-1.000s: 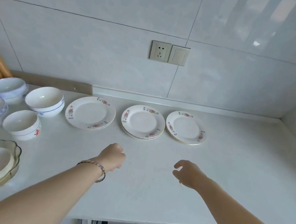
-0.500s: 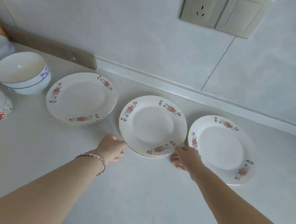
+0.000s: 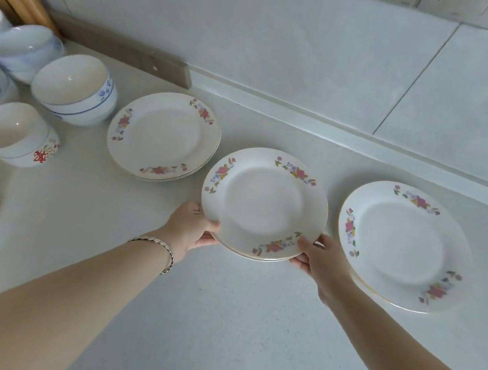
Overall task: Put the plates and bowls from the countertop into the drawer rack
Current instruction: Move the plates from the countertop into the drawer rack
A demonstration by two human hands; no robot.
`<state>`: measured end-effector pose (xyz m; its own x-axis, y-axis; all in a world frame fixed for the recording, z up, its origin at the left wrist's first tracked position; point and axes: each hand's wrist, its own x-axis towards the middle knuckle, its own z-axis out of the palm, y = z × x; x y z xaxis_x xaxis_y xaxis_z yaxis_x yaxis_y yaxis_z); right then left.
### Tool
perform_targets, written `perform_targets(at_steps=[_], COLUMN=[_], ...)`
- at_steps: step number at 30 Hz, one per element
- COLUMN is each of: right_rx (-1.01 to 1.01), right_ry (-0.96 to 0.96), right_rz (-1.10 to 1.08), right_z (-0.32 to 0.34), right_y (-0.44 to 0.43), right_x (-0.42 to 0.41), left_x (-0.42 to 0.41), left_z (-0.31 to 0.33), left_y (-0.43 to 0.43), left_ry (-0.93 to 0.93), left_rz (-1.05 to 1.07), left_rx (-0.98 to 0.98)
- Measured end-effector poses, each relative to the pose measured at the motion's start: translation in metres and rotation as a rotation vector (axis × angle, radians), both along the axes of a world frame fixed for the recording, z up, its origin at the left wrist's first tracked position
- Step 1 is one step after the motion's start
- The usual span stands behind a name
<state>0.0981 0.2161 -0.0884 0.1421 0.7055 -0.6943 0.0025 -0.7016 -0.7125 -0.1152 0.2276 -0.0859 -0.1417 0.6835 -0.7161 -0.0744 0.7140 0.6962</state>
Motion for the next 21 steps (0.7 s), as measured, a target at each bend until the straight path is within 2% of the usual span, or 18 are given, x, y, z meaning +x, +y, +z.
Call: perform_targets(at_steps=[8, 15, 21], right_rx=[0.063, 0.121, 0.105], right_ry=[0.039, 0.052, 0.07], right_rz=[0.13, 0.214, 0.198], right_z=[0.048, 0.083, 0.089], right_y=[-0.086, -0.198, -0.313], right_x=[-0.058, -0.16, -0.271], left_x=[-0.066, -0.165, -0.278], left_z=[0.033, 0.072, 0.087], left_y=[-0.112, -0.242, -0.355], left_ry=[0.011, 0.042, 0.036], left_rz=[0.171, 0.242, 0.15], left_rx=[0.034, 0.119, 0.156])
